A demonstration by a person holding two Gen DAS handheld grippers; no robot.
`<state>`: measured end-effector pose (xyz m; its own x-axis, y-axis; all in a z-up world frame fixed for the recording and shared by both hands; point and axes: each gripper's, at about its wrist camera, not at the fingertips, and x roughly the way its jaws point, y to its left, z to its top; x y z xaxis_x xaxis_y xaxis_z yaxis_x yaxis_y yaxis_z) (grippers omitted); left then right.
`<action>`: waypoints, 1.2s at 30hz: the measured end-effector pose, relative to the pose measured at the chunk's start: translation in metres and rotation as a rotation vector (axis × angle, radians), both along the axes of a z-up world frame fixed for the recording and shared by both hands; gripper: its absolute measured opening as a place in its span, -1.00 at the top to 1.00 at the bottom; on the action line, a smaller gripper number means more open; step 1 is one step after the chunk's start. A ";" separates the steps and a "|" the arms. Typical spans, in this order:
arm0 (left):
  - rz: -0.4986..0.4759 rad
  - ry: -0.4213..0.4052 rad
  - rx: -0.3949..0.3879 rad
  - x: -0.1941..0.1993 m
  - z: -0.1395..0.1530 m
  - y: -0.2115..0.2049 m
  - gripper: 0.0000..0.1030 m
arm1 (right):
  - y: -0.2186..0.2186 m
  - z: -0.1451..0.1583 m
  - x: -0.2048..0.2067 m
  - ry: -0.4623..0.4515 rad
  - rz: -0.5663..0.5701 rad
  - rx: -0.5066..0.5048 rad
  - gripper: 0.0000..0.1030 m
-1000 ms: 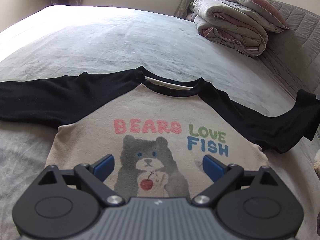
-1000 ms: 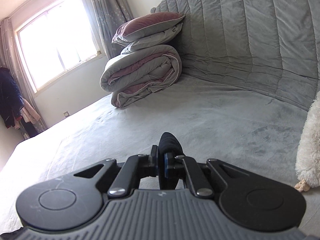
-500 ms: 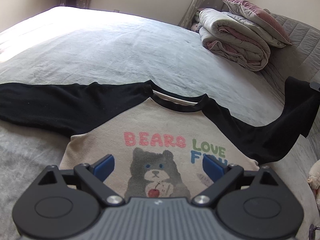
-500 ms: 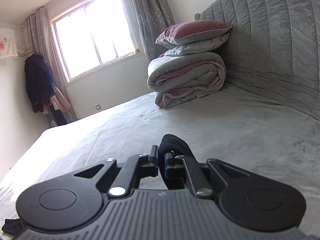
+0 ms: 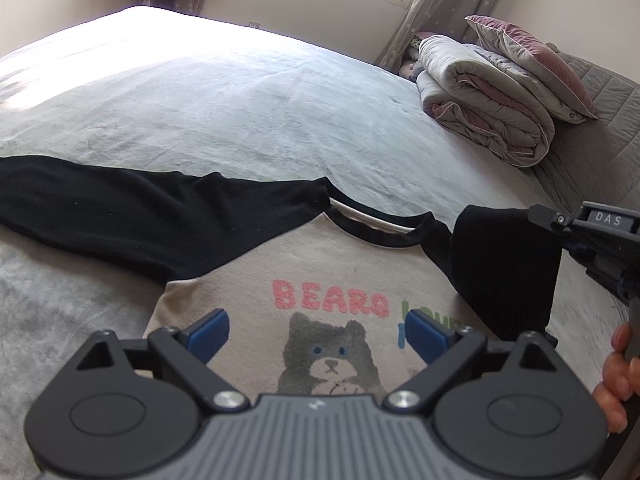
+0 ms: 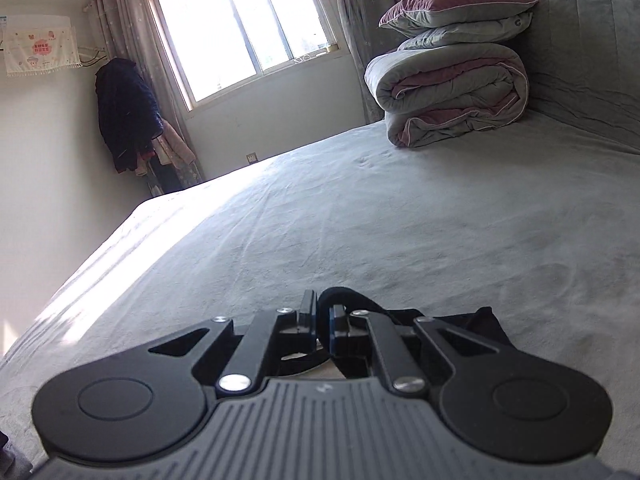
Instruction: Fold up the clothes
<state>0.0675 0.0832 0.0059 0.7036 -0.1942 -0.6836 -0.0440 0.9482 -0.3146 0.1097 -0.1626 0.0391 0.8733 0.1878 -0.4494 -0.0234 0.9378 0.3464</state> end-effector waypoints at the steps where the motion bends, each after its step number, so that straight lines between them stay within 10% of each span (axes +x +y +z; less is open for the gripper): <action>1: 0.004 0.001 -0.003 0.000 0.000 0.002 -0.85 | 0.006 -0.007 0.000 0.015 0.013 0.000 0.87; 15: 0.008 0.012 -0.021 0.008 -0.007 0.006 -0.84 | 0.052 -0.080 -0.021 0.259 0.191 -0.019 0.66; 19: -0.003 0.010 -0.044 0.013 -0.004 0.002 -0.84 | 0.032 -0.062 -0.033 0.260 0.196 0.042 -0.17; 36: -0.134 0.108 0.089 0.080 -0.025 -0.117 -0.63 | -0.094 -0.053 -0.050 0.349 -0.018 0.346 -0.20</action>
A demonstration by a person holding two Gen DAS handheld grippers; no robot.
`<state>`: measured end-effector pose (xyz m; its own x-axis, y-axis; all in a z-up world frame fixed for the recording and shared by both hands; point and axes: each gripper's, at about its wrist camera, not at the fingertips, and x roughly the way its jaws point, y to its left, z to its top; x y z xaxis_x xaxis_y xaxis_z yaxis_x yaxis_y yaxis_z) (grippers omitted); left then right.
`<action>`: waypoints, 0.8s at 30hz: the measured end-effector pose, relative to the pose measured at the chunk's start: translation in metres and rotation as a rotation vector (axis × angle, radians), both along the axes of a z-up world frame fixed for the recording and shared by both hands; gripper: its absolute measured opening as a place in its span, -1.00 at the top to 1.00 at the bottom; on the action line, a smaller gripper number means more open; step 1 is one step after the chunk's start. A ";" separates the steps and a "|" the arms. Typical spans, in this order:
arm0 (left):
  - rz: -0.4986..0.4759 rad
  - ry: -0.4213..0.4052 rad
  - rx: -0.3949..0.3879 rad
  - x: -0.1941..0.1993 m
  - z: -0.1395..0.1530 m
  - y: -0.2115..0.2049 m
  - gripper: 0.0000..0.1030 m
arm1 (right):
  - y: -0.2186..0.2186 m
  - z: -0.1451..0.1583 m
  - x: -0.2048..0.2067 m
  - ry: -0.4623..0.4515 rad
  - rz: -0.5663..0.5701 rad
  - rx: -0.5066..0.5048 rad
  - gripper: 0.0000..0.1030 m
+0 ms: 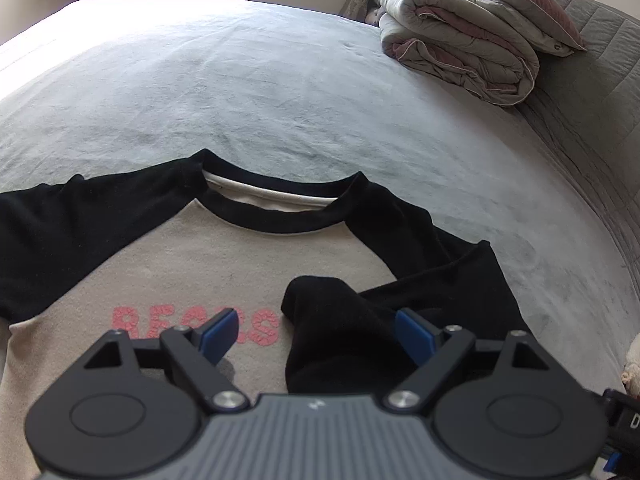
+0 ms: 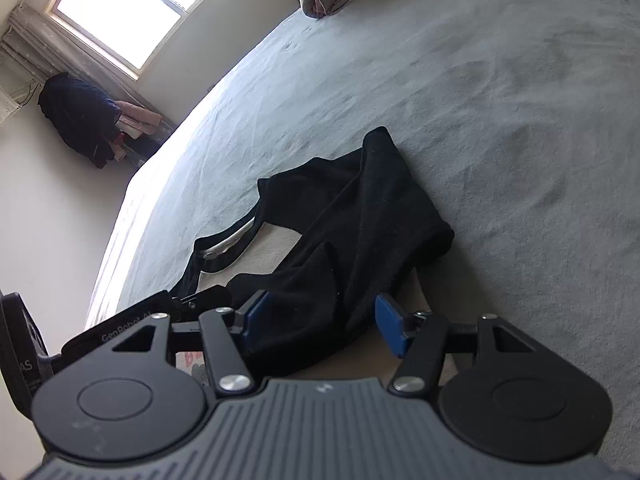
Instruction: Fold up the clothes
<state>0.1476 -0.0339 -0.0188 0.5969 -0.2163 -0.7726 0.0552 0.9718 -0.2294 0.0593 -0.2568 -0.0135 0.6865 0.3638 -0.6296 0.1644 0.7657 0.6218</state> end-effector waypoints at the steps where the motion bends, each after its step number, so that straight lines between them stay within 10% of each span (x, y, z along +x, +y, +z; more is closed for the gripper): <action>1: 0.000 0.008 0.015 0.003 -0.004 -0.004 -0.56 | 0.001 0.001 -0.001 -0.002 0.007 -0.004 -0.20; 5: -0.003 0.008 0.048 0.004 -0.016 -0.010 0.64 | 0.010 0.001 -0.002 0.014 0.059 -0.009 -0.20; 8: 0.014 -0.043 0.040 -0.005 -0.010 -0.001 0.79 | 0.016 -0.001 -0.001 0.028 0.090 -0.005 -0.20; 17: 0.141 -0.067 0.118 -0.006 -0.002 0.049 0.80 | 0.017 0.002 0.001 0.016 0.106 0.002 -0.20; 21: 0.109 -0.088 0.121 -0.020 0.005 0.048 0.10 | 0.009 0.002 0.003 0.022 0.080 0.024 -0.20; 24: 0.012 -0.135 0.121 -0.035 0.009 0.027 0.00 | 0.002 0.003 0.003 0.023 0.056 0.024 -0.20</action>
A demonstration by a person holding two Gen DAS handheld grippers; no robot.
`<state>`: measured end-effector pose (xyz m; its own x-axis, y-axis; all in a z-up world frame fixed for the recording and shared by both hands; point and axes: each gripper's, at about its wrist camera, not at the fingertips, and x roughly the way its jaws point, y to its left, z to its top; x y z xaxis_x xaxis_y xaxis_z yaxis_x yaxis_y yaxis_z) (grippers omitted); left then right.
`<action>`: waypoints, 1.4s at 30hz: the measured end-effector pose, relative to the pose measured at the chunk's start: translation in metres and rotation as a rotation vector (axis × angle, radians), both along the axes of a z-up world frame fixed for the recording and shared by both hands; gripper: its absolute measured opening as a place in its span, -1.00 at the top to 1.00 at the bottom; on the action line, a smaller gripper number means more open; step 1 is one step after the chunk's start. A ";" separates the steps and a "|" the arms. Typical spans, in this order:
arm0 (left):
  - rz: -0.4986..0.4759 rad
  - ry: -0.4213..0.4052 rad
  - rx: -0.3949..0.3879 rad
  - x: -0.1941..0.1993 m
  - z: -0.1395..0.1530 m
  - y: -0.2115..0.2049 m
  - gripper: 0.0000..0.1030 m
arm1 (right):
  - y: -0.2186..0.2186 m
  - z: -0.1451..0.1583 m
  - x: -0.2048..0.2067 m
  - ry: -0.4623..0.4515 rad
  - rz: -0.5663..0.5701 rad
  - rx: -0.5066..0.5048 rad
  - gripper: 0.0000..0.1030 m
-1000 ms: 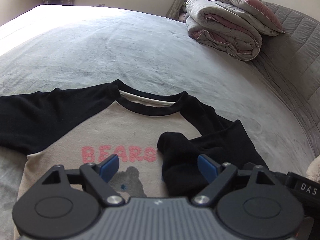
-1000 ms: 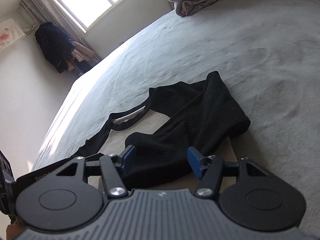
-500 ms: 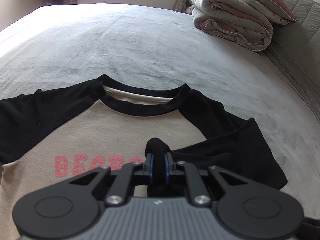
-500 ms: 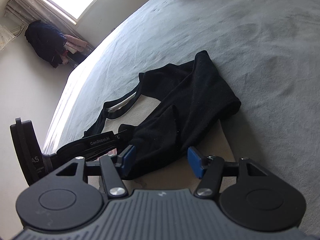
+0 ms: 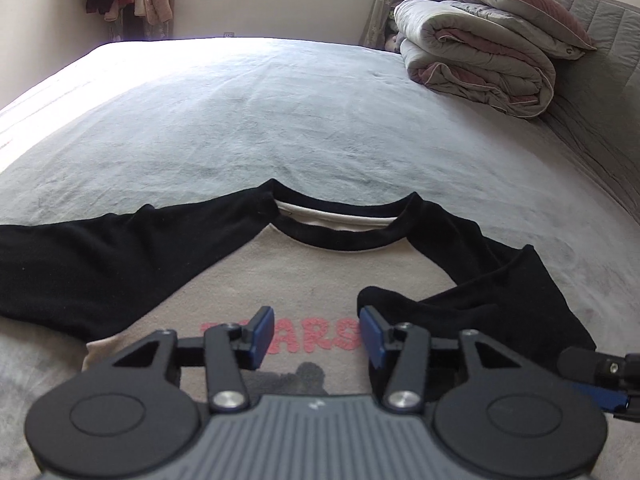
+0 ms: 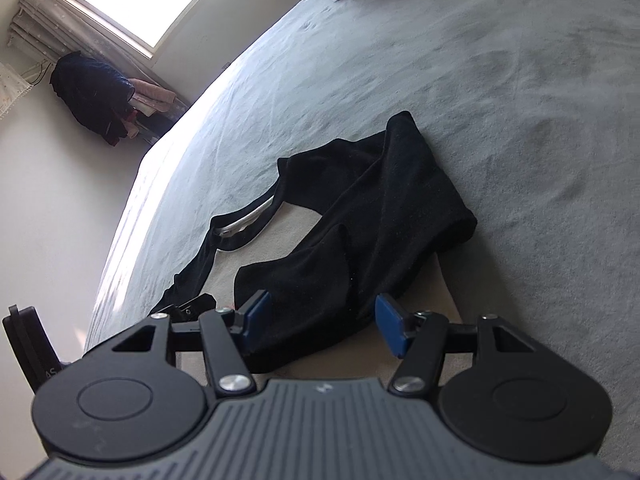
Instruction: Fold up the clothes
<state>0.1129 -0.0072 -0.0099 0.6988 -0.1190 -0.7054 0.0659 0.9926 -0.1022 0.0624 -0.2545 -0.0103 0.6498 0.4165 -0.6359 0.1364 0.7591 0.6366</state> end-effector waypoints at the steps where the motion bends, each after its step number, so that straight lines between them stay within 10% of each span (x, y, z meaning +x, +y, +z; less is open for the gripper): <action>1: -0.037 -0.014 0.004 -0.005 0.001 -0.008 -0.04 | -0.001 0.001 0.000 0.000 -0.004 0.000 -0.20; 13: -0.377 -0.097 0.172 -0.038 -0.025 -0.099 -0.16 | -0.015 0.007 -0.002 -0.001 -0.039 0.028 -0.20; 19: -0.387 -0.096 0.177 -0.038 -0.031 -0.104 0.59 | -0.016 0.008 -0.002 0.000 -0.039 0.030 -0.20; 21: -0.337 -0.114 0.175 -0.040 -0.027 -0.094 0.94 | -0.015 0.008 -0.001 0.001 -0.036 0.030 -0.20; 37: 0.094 0.066 -0.218 -0.039 -0.019 0.070 0.94 | -0.006 0.004 -0.001 0.011 -0.021 -0.005 -0.20; 40: 0.153 0.091 -0.287 -0.041 -0.024 0.094 0.72 | -0.006 0.003 -0.001 0.013 -0.021 -0.013 -0.20; 42: 0.177 0.113 -0.352 -0.036 -0.026 0.104 0.18 | -0.005 0.002 0.000 0.016 -0.022 -0.017 -0.20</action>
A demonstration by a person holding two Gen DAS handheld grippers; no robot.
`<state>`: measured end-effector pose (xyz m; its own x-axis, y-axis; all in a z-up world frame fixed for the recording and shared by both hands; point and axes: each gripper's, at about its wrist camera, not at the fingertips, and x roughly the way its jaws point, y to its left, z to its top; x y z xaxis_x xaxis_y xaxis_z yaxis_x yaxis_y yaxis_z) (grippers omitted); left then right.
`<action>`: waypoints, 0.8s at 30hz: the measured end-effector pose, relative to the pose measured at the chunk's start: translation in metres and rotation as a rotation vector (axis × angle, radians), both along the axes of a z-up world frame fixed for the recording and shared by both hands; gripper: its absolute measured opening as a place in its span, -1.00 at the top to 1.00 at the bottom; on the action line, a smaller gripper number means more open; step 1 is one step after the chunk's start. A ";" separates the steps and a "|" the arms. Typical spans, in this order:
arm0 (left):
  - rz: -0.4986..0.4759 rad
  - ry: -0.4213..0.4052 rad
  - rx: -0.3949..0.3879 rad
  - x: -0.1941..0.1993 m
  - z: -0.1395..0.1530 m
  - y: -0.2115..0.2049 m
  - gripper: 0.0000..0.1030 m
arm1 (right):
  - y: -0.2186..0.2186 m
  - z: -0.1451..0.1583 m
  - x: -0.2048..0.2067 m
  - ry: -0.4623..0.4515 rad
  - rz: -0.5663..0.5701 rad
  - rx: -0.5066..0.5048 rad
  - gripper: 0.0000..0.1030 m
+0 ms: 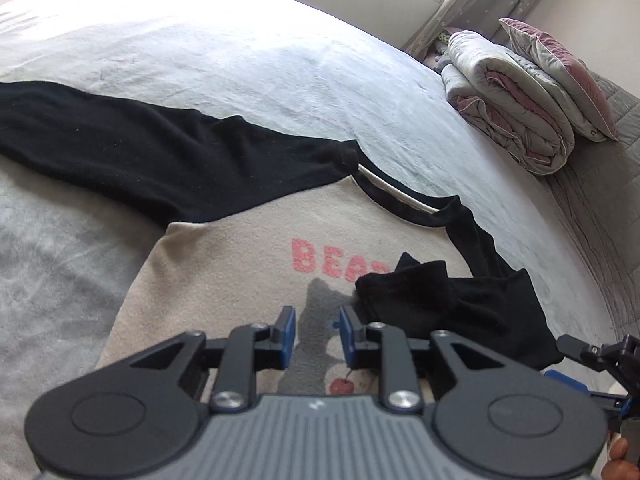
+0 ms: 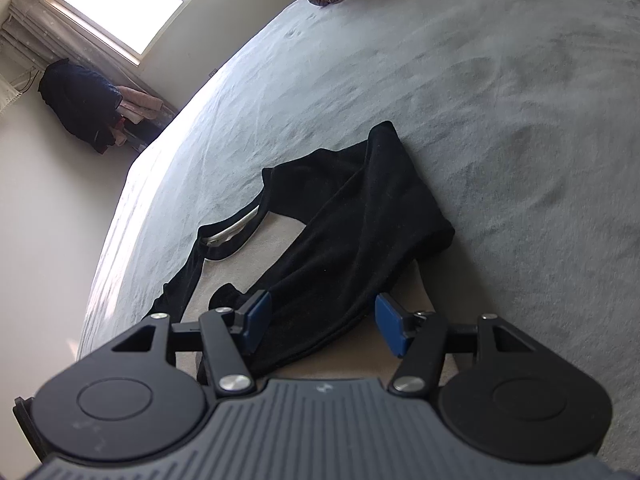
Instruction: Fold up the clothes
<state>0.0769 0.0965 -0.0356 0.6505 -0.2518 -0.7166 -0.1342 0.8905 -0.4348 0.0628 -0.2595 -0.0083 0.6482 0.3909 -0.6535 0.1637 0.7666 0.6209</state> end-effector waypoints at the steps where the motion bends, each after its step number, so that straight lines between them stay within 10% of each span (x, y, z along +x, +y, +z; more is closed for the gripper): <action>1: 0.004 0.011 -0.036 0.004 -0.001 0.004 0.10 | 0.000 -0.001 0.000 0.002 -0.001 -0.001 -0.20; 8: -0.061 0.053 -0.115 0.036 -0.014 -0.020 -0.06 | 0.002 -0.005 0.002 0.012 0.006 -0.004 -0.20; 12: -0.057 0.021 -0.141 0.042 -0.011 -0.030 0.86 | 0.003 -0.005 0.002 0.015 0.014 -0.005 -0.20; 19: 0.157 -0.099 0.019 0.004 0.013 -0.017 0.88 | 0.003 -0.005 0.001 0.014 0.013 -0.004 -0.20; 24: 0.267 -0.040 0.047 -0.013 0.012 0.010 0.77 | 0.006 -0.006 0.001 0.019 0.017 -0.004 -0.20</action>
